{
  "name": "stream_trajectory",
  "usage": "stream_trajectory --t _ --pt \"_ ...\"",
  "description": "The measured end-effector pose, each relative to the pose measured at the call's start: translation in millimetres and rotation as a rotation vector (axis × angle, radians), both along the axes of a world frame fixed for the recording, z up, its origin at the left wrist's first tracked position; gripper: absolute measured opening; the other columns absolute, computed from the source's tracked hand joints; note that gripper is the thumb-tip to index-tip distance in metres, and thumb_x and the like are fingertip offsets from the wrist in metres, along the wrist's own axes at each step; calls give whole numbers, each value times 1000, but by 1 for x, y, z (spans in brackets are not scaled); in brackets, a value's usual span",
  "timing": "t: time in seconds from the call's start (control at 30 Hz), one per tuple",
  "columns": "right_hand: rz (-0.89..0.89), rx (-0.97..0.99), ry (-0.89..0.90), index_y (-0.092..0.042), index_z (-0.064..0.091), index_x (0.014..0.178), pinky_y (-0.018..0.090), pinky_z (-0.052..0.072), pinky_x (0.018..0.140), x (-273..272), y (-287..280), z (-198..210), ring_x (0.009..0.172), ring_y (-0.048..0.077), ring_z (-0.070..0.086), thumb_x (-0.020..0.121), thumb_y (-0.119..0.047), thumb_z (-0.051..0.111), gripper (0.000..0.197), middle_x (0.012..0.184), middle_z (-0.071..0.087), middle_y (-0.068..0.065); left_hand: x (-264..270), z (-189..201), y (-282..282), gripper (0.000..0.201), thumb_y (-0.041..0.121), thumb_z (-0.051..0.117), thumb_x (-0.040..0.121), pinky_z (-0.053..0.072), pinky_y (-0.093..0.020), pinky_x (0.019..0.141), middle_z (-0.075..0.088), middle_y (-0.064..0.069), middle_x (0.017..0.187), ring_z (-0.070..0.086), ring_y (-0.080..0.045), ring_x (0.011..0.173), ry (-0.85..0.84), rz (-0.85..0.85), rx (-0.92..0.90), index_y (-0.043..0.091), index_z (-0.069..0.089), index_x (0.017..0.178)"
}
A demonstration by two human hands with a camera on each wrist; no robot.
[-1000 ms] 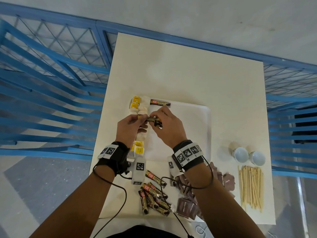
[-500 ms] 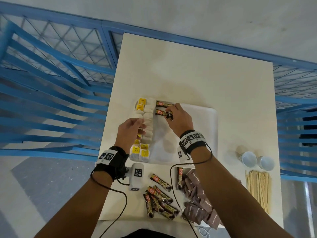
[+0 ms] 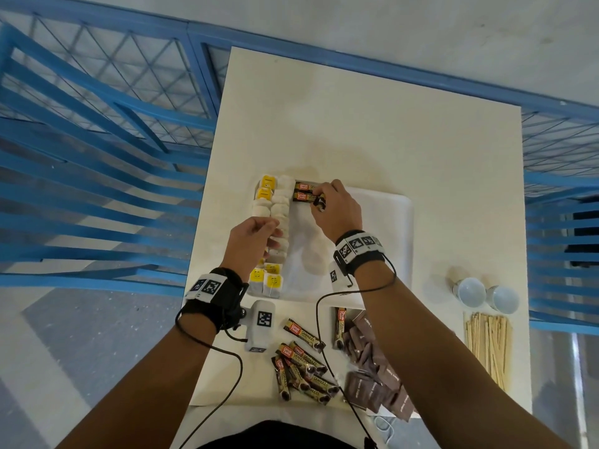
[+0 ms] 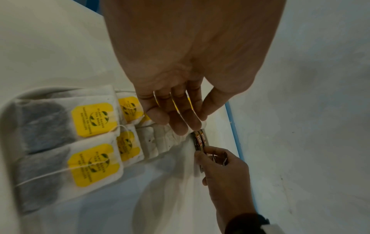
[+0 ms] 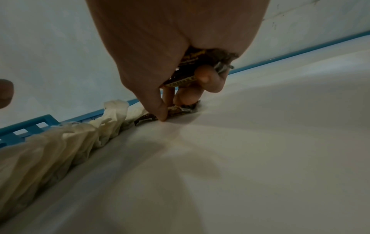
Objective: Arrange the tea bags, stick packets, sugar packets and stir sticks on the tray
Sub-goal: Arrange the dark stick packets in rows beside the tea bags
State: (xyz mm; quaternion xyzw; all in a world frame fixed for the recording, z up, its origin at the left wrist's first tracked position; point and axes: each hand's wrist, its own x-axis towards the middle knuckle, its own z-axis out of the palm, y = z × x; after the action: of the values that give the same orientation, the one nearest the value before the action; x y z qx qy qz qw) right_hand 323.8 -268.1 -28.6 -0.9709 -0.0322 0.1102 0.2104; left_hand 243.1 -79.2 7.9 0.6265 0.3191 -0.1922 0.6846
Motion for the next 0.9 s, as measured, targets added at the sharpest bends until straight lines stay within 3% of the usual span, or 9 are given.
stream_trajectory --t 0.13,0.27,0.33,0.43,0.5,0.6,0.7,0.9 --pt "-26 61 -35 -20 61 113 36 55 65 -5 1 5 79 23 64 88 -30 68 28 112 57 -2 -1 2 -1 9 14 61 100 44 -24 50 73 0 79 62 -15 61 0 -4 3 13 69 96" --pt "-51 217 -12 -23 54 118 37 57 73 -18 2 16 88 16 65 86 -25 67 34 113 62 -6 1 2 -4 8 12 62 99 47 -22 47 74 -6 86 63 -16 62 -41 -43 56 9 70 98" --pt "-62 337 40 -22 49 120 32 54 76 -26 5 24 89 14 64 86 -20 66 38 108 64 -4 2 2 -8 7 15 66 97 49 -23 50 75 -7 91 66 -16 67 -70 -74 91 12 71 100" --pt "-14 465 103 -15 46 123 25 47 70 -40 12 34 78 6 59 88 -6 61 39 89 59 -8 4 5 -15 16 29 73 94 52 -22 59 76 0 97 70 -10 78 -123 -159 120 21 74 107" --pt "25 483 143 -13 45 126 18 42 67 -46 15 38 78 2 57 88 1 58 43 88 54 -13 4 9 -20 23 35 72 94 52 -20 61 76 5 99 70 -7 86 -157 -236 119 22 74 113" --pt "74 486 166 -10 43 127 9 41 63 -53 14 43 72 0 55 88 7 53 44 86 51 -15 1 10 -24 24 32 72 94 51 -21 62 76 5 97 70 -9 88 -180 -216 123 20 74 115" --pt "109 479 161 -8 40 130 8 39 64 -57 11 46 71 -2 54 92 4 56 44 85 48 -15 -5 12 -25 16 24 72 94 55 -31 67 77 2 90 71 -12 83 -193 -131 68 18 76 108" --pt "177 484 297 -9 33 137 14 41 71 -61 12 52 78 6 55 96 2 55 48 94 53 4 -12 12 -27 5 18 73 94 57 -34 72 77 -3 91 70 -17 85 -241 -98 43 16 76 96"
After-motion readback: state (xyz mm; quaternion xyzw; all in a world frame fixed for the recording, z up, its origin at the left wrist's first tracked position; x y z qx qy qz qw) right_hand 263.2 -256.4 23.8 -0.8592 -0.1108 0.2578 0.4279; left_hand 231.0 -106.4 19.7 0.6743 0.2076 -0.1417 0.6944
